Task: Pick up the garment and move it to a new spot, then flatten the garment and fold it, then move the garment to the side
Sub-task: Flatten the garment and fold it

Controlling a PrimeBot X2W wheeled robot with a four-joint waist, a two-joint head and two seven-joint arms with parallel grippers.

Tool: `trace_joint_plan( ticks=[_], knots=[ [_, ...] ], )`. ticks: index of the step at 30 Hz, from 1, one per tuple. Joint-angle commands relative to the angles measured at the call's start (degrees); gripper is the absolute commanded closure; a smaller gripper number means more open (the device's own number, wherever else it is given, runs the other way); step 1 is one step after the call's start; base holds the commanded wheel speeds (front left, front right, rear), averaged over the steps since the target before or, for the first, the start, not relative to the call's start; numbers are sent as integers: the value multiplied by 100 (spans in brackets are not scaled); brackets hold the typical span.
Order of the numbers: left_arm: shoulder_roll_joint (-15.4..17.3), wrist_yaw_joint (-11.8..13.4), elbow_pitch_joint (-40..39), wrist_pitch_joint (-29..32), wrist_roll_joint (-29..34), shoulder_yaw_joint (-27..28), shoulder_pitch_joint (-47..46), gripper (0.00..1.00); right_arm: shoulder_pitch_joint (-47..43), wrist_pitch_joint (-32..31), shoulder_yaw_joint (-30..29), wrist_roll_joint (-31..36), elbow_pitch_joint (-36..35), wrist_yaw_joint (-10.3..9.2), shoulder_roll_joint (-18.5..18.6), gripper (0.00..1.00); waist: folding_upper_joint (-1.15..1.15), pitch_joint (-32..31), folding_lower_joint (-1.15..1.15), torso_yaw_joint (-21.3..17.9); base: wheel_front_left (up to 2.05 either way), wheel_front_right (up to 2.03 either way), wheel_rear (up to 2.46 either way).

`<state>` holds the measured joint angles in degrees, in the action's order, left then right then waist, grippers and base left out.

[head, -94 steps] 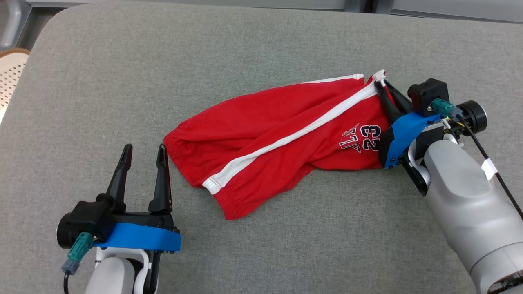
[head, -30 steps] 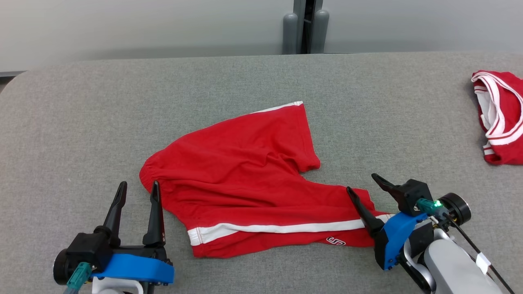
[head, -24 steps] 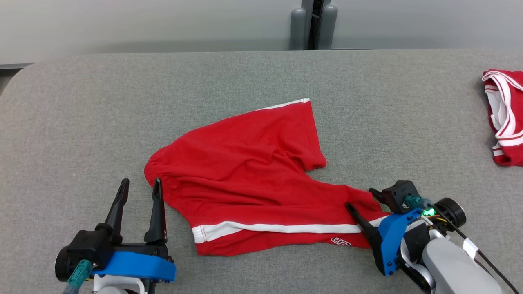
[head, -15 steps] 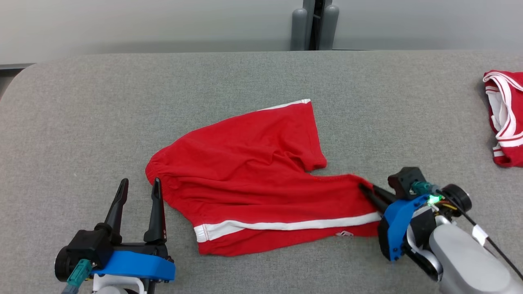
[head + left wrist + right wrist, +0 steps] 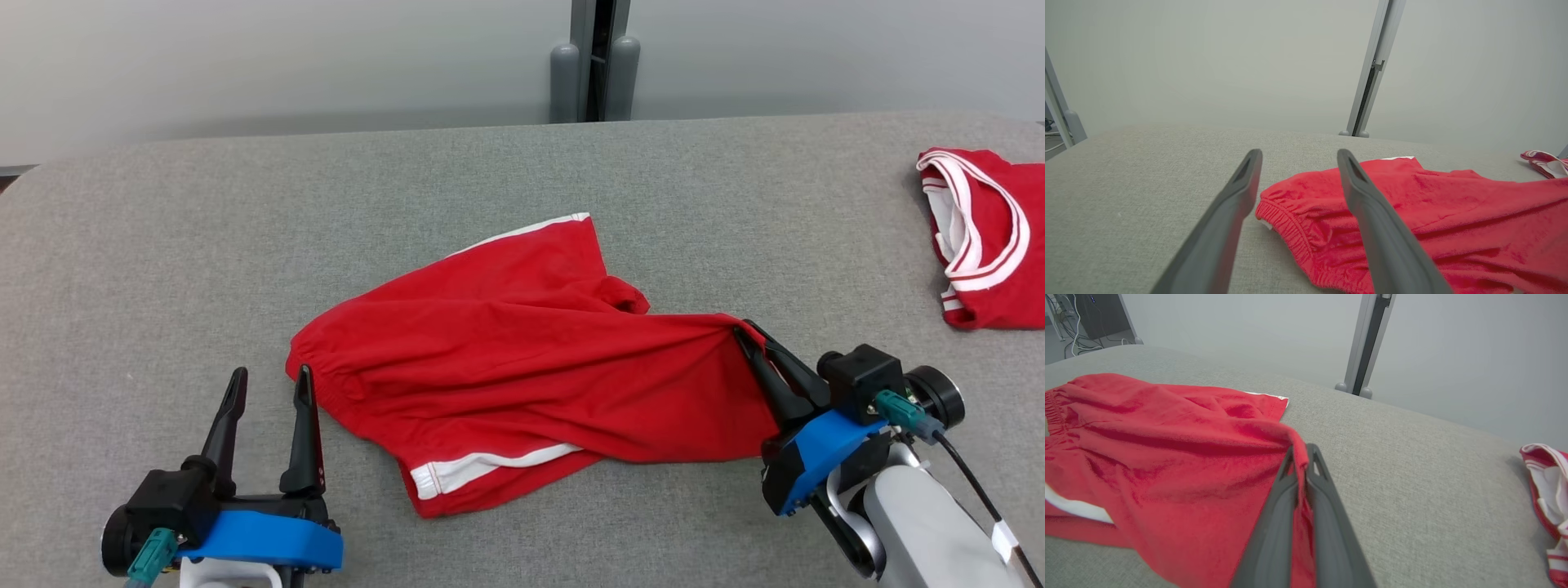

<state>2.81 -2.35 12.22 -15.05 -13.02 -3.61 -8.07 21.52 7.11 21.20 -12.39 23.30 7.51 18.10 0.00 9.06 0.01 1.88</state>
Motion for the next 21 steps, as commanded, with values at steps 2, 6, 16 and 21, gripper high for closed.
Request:
trace_joint_plan(
  ticks=[2, 6, 16, 21],
  knots=[
    [20, 9, -13, -16, 40, 28, 54, 0, -119, -14, -105, 50, -107, -5, -27, 100, 0, -1, -1, -51, 0, 0, 0],
    [20, -9, -18, -16, 55, 4, 1, 0, -89, -94, -258, 139, -239, -5, -50, 100, 0, 28, -1, -83, 0, 0, 0],
    [20, -7, -16, -16, -53, -198, -257, 0, 832, -330, -391, 325, 462, -5, -28, 100, 0, 318, -1, 215, 0, 0, 0],
    [20, 22, -18, -16, -118, -341, -332, 0, 1385, -237, -345, 361, 1307, -5, -77, 100, 0, 446, -1, 407, 0, 0, 0]
  ],
)
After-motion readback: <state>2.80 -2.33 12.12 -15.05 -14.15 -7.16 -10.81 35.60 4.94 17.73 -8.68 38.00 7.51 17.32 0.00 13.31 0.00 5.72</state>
